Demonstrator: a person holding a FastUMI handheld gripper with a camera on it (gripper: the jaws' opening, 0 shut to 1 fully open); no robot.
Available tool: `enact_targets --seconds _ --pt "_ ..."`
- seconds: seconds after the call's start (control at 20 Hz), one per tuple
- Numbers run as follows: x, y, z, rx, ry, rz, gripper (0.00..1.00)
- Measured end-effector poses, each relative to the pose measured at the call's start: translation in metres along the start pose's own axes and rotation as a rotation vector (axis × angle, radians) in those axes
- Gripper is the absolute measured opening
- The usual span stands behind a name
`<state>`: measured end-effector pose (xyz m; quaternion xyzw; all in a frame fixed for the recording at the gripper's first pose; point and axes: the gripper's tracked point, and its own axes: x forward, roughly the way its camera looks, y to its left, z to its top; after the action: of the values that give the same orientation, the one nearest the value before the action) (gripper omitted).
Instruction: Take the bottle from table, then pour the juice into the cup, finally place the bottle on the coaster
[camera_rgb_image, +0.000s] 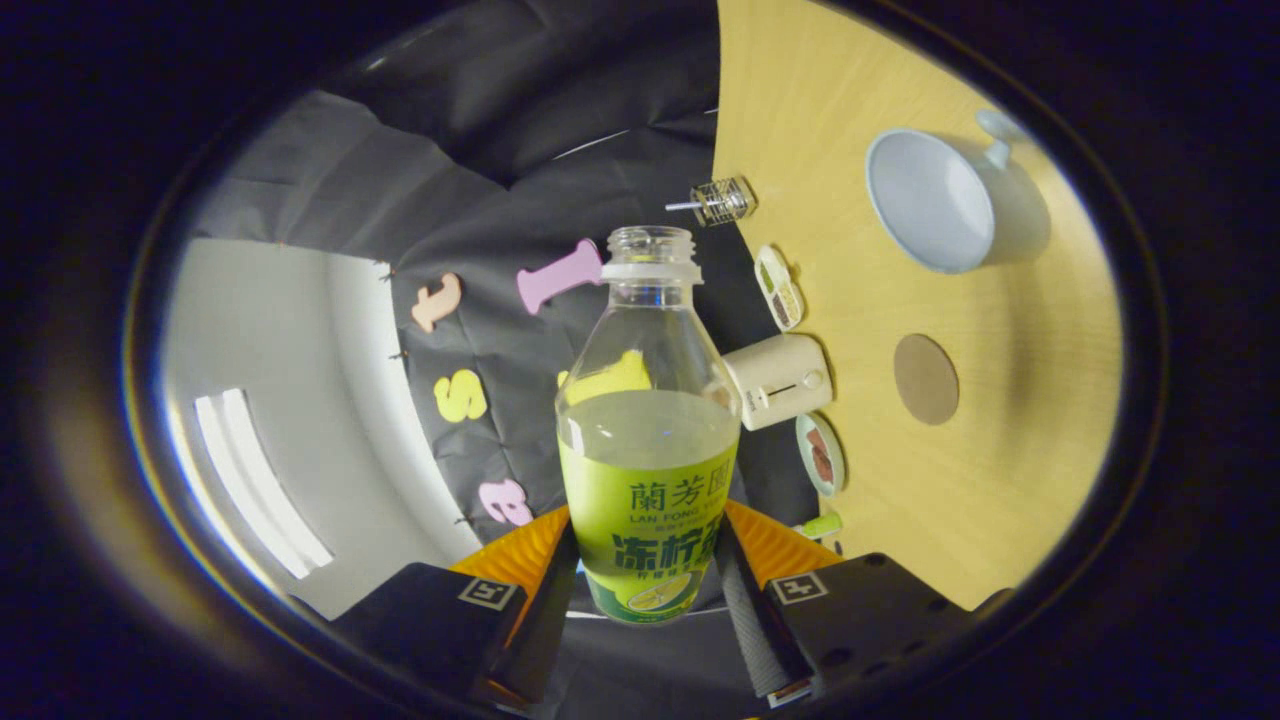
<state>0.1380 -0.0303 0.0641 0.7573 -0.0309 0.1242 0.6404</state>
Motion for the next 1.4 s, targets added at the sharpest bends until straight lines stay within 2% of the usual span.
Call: enact_targets --seconds 0.05,0.2,0.4,0.65,0.9,1.05,1.4 --pt "-0.003 -0.008 -0.002 -0.058 0.004 -0.039 0.77" --pt "-0.01 -0.005 -0.006 -0.216 0.011 -0.055 0.77" --pt "-0.022 -0.015 -0.015 -0.473 0.04 -0.146 0.77" --pt "-0.035 -0.017 -0.021 -0.828 0.055 -0.229 0.77" --pt "-0.037 -0.014 -0.008 -1.181 0.031 -0.326 0.78" --pt "-0.027 -0.006 0.001 -1.283 -0.016 -0.351 0.78" --pt "0.018 -0.026 0.019 -1.464 -0.043 -0.437 0.78"
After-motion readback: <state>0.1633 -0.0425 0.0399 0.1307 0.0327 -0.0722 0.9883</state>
